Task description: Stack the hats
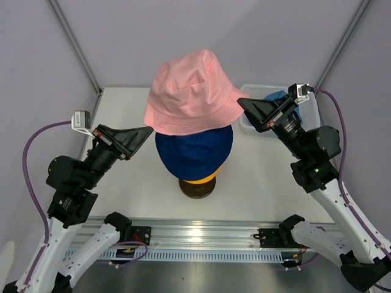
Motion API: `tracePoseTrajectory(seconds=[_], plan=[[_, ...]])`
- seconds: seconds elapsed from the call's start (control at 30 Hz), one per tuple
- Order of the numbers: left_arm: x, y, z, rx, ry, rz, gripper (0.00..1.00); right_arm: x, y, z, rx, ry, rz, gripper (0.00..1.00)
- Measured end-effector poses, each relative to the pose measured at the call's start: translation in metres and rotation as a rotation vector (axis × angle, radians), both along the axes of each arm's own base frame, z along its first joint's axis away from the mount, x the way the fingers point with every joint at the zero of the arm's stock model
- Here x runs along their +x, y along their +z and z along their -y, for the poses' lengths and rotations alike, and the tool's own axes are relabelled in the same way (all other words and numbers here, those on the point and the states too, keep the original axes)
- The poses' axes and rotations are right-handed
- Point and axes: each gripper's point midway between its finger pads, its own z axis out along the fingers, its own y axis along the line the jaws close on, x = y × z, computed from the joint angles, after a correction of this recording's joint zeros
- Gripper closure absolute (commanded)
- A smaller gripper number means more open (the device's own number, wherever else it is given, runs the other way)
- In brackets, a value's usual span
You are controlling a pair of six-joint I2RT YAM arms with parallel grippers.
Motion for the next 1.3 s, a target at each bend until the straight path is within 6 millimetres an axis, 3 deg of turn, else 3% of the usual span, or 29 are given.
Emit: tracePoseTrajectory(seconds=[0.17,0.33,0.43,0.57,0.67,0.77,0.9,1.03,1.2,1.3], plan=[[-0.009,0.010,-0.003,-0.005,-0.005,0.030,0.85,-0.011,0.006,0.007,0.013,-0.008,0.015,1.00],[-0.008,0.022,-0.001,-0.010,-0.014,0.044,0.85,-0.009,0.005,0.008,0.039,0.002,-0.014,1.00],[-0.003,0.021,0.006,0.000,-0.038,0.031,0.73,-0.007,0.004,0.006,0.060,0.024,-0.047,1.00],[0.005,0.010,0.009,0.031,-0.031,0.002,0.27,-0.004,0.002,0.003,0.075,0.046,-0.075,1.00],[0.002,0.000,0.000,0.041,0.013,-0.002,0.21,-0.002,-0.003,0.002,0.074,0.043,-0.087,1.00],[-0.006,-0.004,-0.015,0.035,0.077,0.014,0.19,0.001,-0.009,0.003,0.072,0.029,-0.100,1.00],[-0.011,0.008,-0.025,0.012,0.120,0.062,0.18,0.001,-0.011,0.004,0.072,0.014,-0.100,1.00],[0.017,0.000,-0.008,0.041,0.104,0.020,0.20,-0.003,-0.008,0.006,0.074,0.003,-0.086,1.00],[0.060,-0.031,0.018,0.103,0.076,-0.098,0.21,-0.004,-0.008,0.005,0.071,-0.004,-0.079,1.00],[0.072,-0.040,0.023,0.109,0.073,-0.136,0.27,-0.002,-0.009,0.005,0.069,-0.010,-0.080,1.00]])
